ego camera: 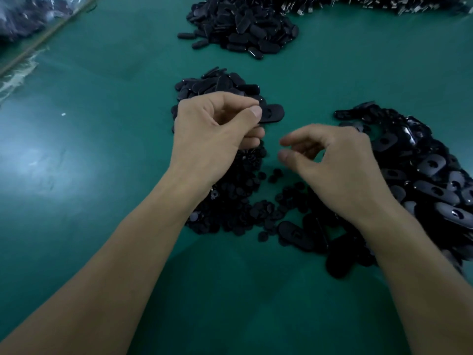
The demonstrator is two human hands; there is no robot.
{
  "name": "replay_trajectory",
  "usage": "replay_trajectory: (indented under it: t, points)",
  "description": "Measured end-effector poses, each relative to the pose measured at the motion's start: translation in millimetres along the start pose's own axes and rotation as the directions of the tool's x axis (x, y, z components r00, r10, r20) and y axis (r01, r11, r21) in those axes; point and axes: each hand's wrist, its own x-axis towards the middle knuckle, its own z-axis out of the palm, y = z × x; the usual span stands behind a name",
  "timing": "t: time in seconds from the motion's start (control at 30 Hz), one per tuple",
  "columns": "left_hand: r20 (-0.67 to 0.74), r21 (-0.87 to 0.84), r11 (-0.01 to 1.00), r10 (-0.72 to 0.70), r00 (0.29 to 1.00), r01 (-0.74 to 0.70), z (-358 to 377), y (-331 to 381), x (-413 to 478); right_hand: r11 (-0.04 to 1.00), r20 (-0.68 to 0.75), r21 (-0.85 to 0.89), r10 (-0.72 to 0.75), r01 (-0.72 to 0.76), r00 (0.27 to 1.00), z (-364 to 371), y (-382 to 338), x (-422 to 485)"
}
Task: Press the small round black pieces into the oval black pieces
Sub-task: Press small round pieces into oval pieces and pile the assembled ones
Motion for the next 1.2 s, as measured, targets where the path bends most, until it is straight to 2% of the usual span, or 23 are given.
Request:
replay_trajectory:
  t: [0.07, 0.17, 0.37, 0.67, 0.9, 1.0, 1.13, 1.2]
  points:
    - [-0.018, 0.003, 1.0, -0.003, 1.0, 0.003, 0, -1, 1, 0.992, 0.124, -0.119, -0.02, 0.035, 0.992, -1, -1, 0]
    - [-0.02, 0.013, 1.0, 0.0, 1.0, 0.0, 1, -2, 2, 0.984, 0.228, -0.171, -0.014, 0.054, 0.974, -4, -4, 1]
    - [0.001, 0.076, 0.997, 0.026, 1.0, -0.026, -1, -3, 2, 0.99, 0.247, -0.138, 0.055, -0.021, 0.967, -4, -2, 3]
    - [0.0, 0.078, 0.997, 0.028, 1.0, -0.028, -2, -2, 1, 0.991, 0.274, -0.123, 0.081, -0.048, 0.958, -15, 1, 2]
    - [-0.012, 0.129, 0.991, 0.037, 0.999, -0.035, -1, -2, 1, 0.964, 0.36, -0.262, 0.067, 0.032, 0.931, -10, -5, 2]
    - [-0.013, 0.181, 0.982, 0.063, 0.998, -0.06, 0, -2, 1, 0.971, 0.34, -0.237, 0.047, 0.037, 0.939, -8, -4, 0]
    - [-0.013, 0.231, 0.969, 0.089, 0.996, -0.084, 0, -3, 1, 0.997, 0.187, -0.075, 0.017, -0.003, 0.982, -9, -6, -1]
    - [-0.008, 0.251, 0.963, 0.1, 0.995, -0.095, 0, -3, 0, 0.999, 0.104, -0.029, -0.018, 0.022, 0.994, -8, -7, -1]
